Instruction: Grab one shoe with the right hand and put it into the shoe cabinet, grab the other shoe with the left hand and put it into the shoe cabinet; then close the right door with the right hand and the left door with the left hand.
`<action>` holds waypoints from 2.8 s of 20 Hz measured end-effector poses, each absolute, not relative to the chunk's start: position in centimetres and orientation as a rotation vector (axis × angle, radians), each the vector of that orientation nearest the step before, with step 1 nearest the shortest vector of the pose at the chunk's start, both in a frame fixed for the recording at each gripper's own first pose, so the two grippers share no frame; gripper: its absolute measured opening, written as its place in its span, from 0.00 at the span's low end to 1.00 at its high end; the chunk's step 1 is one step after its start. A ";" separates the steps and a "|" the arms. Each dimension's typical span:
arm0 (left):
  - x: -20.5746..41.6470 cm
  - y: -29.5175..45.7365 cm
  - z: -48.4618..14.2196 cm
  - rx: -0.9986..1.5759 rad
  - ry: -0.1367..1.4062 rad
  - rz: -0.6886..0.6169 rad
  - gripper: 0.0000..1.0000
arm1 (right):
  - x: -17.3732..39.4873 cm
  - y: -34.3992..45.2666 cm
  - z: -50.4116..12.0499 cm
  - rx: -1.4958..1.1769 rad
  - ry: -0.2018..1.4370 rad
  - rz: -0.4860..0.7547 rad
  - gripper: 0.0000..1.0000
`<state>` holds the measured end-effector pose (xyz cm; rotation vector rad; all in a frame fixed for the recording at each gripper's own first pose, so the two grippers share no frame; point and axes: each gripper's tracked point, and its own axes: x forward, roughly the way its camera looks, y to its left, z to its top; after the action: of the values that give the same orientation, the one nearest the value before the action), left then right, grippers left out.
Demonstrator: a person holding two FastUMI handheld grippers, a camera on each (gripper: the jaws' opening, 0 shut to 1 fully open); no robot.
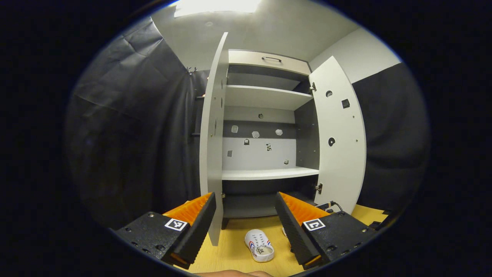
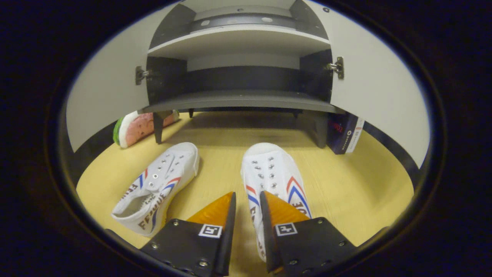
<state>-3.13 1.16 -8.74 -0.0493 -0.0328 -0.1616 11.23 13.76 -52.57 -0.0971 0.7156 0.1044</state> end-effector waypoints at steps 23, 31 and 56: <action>-1.9 1.5 -12.3 -0.024 0.050 -0.134 0.94 | 9.5 13.5 -49.6 0.281 0.687 0.264 0.01; -2.1 0.7 -11.5 -0.045 0.020 -0.148 0.96 | 7.2 15.1 -36.1 0.348 0.462 0.378 0.01; 9.0 -6.0 -5.4 -0.052 -0.058 -0.232 0.93 | 34.1 14.4 -5.6 -0.032 0.281 0.204 0.02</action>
<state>9.03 -5.98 -5.36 -0.0519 -0.0581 -0.2318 34.09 14.43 -5.57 -0.0324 0.2811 0.2040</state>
